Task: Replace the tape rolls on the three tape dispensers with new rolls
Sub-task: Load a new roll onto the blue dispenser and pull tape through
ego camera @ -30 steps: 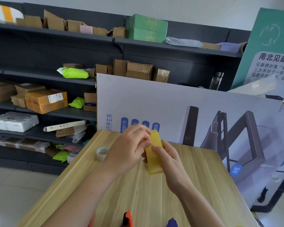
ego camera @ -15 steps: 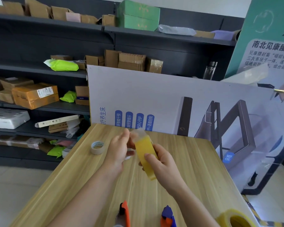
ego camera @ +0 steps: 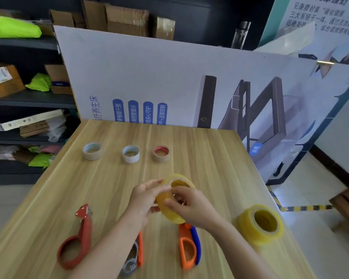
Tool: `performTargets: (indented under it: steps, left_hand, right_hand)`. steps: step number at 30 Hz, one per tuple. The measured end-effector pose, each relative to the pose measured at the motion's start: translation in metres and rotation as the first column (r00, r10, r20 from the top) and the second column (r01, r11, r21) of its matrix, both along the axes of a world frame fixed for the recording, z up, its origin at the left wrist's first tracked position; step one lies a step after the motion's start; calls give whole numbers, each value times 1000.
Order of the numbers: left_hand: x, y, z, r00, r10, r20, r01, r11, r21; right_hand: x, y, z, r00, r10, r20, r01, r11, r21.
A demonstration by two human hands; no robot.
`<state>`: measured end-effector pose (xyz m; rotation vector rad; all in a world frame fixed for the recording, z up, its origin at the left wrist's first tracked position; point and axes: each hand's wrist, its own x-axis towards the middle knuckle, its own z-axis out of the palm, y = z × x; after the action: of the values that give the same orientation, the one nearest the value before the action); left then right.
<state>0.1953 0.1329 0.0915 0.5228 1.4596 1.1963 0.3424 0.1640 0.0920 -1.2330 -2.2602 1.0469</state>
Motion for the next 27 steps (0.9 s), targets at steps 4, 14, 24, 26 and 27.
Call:
performTargets:
  steps: [4, 14, 24, 26, 27]
  left_hand:
    - [4, -7, -39, 994, -105, 38, 110, 981, -161]
    - [16, -17, -98, 922, -386, 19, 362, 845, -394]
    - [12, 12, -108, 846, -532, -38, 462, 766, -446]
    - [14, 16, -109, 821, -570, -25, 509, 751, -421]
    - [16, 17, -111, 814, -581, -5, 529, 745, -407]
  right_hand:
    - [27, 7, -30, 929, -357, -93, 350, 933, -84]
    - [60, 3, -126, 817, -282, 502, 481, 814, -325]
    - [67, 18, -134, 742, -174, 647, 320, 941, -114]
    - [67, 20, -137, 756, -199, 623, 331, 938, -103]
    - [67, 21, -139, 762, -218, 610, 352, 930, -107]
